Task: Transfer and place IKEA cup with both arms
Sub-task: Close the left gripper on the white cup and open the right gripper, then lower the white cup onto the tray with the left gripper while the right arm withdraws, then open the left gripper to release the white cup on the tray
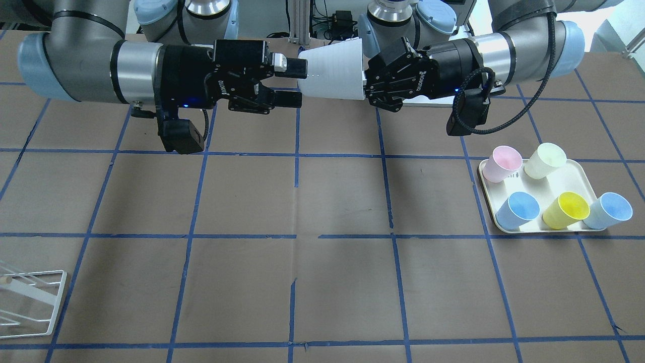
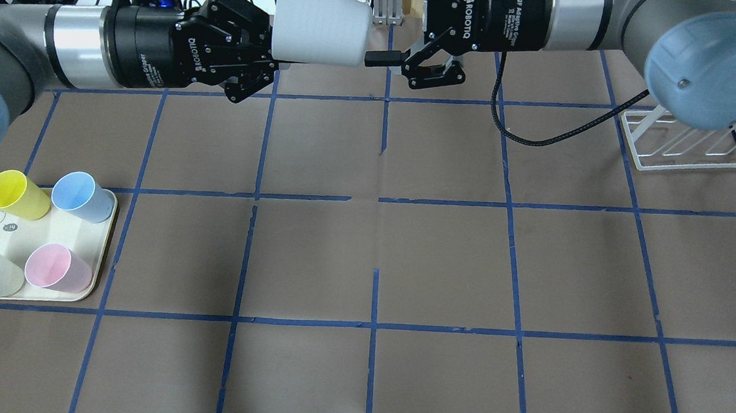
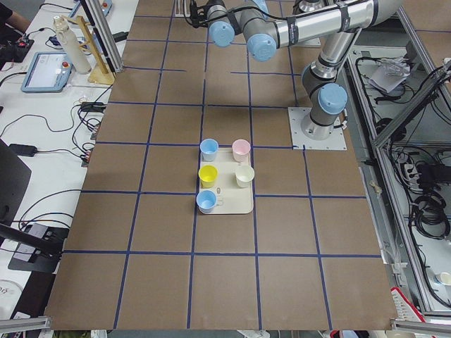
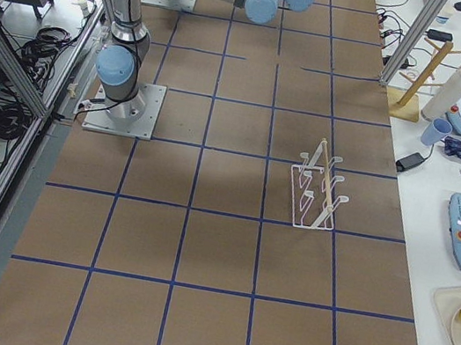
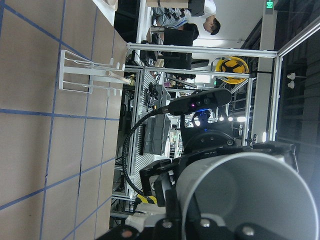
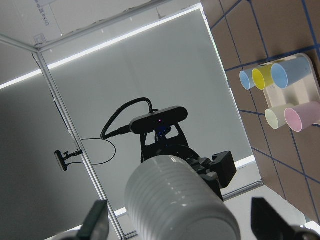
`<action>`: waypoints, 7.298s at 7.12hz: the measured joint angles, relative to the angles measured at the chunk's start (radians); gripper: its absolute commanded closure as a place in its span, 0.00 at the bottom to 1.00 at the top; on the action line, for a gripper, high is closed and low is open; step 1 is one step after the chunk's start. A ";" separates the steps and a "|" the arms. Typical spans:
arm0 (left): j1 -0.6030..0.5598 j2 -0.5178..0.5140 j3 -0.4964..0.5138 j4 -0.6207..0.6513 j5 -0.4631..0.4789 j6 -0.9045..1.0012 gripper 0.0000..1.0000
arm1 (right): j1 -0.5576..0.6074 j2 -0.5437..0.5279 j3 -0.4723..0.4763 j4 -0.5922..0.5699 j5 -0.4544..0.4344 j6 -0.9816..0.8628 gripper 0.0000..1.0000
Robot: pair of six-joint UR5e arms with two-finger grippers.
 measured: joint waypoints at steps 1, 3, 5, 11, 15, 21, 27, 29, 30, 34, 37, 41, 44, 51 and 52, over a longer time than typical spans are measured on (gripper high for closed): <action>0.011 0.002 0.000 0.000 0.052 -0.001 1.00 | -0.038 -0.001 0.000 -0.001 -0.005 0.009 0.00; 0.054 0.010 0.004 0.024 0.315 0.002 1.00 | -0.117 -0.009 0.001 -0.001 -0.078 0.012 0.00; 0.100 0.007 0.004 0.152 0.701 0.007 1.00 | -0.137 -0.027 -0.003 0.002 -0.314 0.036 0.00; 0.528 0.012 0.035 0.272 1.229 0.572 1.00 | -0.119 -0.184 -0.006 -0.107 -1.113 0.124 0.00; 0.908 -0.089 0.030 0.410 1.240 1.132 1.00 | 0.003 -0.198 0.016 -0.178 -1.460 0.123 0.00; 1.012 -0.370 0.062 0.599 1.215 1.278 1.00 | 0.004 -0.210 0.087 -0.289 -1.476 0.122 0.00; 1.003 -0.447 0.065 0.633 1.209 1.255 1.00 | 0.008 -0.232 0.078 -0.274 -1.475 0.112 0.00; 1.002 -0.460 0.065 0.642 1.208 1.251 1.00 | 0.007 -0.232 0.079 -0.274 -1.472 0.111 0.00; 1.001 -0.465 0.065 0.643 1.208 1.248 1.00 | 0.007 -0.231 0.080 -0.274 -1.472 0.110 0.00; 0.992 -0.459 0.067 0.642 1.209 1.225 1.00 | 0.004 -0.231 0.081 -0.274 -1.472 0.109 0.00; 0.978 -0.459 0.067 0.642 1.209 1.199 1.00 | 0.003 -0.233 0.077 -0.271 -1.471 0.109 0.00; 0.974 -0.468 0.067 0.643 1.213 1.192 0.05 | 0.007 -0.239 0.054 -0.205 -1.468 0.092 0.00; 0.971 -0.463 0.067 0.642 1.217 1.156 0.04 | 0.008 -0.238 0.031 -0.165 -1.477 0.035 0.00; 0.620 -0.164 0.316 0.144 1.314 0.713 0.00 | 0.009 -0.238 0.033 -0.159 -1.472 0.028 0.00; 0.532 -0.119 0.312 0.120 1.348 0.590 0.00 | 0.009 -0.238 0.033 -0.158 -1.471 0.028 0.00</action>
